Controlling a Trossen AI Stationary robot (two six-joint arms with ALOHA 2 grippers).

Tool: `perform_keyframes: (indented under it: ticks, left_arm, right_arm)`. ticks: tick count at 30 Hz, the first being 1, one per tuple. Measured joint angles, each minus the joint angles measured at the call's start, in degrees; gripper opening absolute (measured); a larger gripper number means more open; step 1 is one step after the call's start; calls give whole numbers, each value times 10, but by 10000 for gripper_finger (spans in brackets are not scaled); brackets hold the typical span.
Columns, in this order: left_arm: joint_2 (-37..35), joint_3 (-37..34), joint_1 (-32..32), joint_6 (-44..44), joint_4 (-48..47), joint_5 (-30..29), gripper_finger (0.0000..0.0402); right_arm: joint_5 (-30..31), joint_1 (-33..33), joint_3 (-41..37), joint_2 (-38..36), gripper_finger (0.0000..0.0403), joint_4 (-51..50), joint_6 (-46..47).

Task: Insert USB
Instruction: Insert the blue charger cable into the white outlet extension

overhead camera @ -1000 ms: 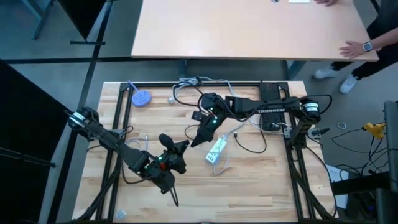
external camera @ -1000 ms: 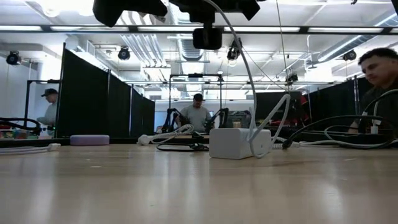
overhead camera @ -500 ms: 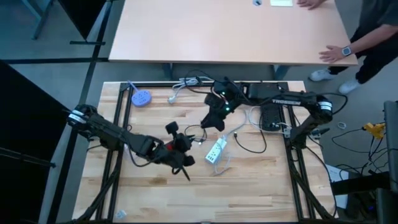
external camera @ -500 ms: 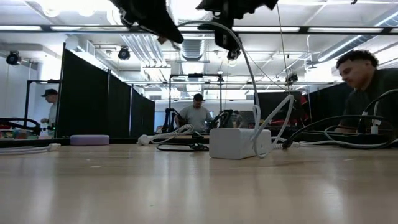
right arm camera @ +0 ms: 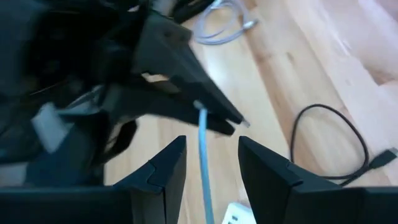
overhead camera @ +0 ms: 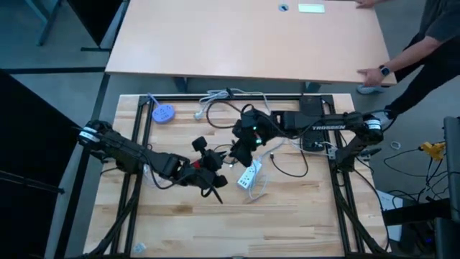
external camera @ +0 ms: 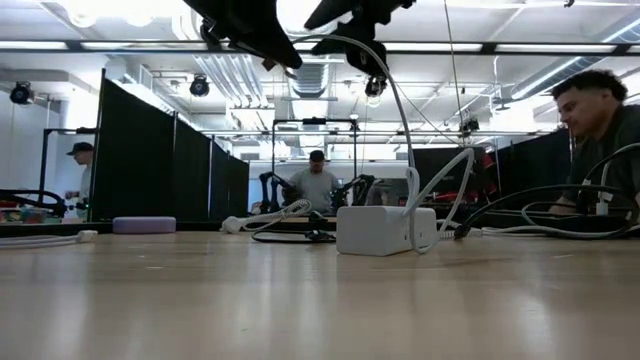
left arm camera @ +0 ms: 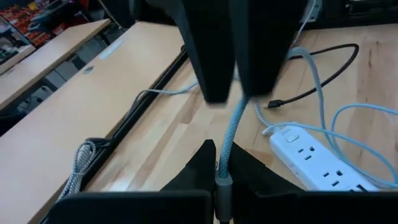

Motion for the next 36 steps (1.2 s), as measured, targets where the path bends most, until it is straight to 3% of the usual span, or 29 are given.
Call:
perform_keyframes:
  ticks: [12,27,36]
  left_arm:
    - [1,-2,19,-6,-1,5,2]
    - [2,-3,22,-1,-5,22,4]
    - [2,-3,22,-1,-7,26,5]
  right_arm:
    - [7,19,0,18,92,39,106]
    - [60,21,0,30,51,53,153]
    - [68,19,0,30,72,53,156]
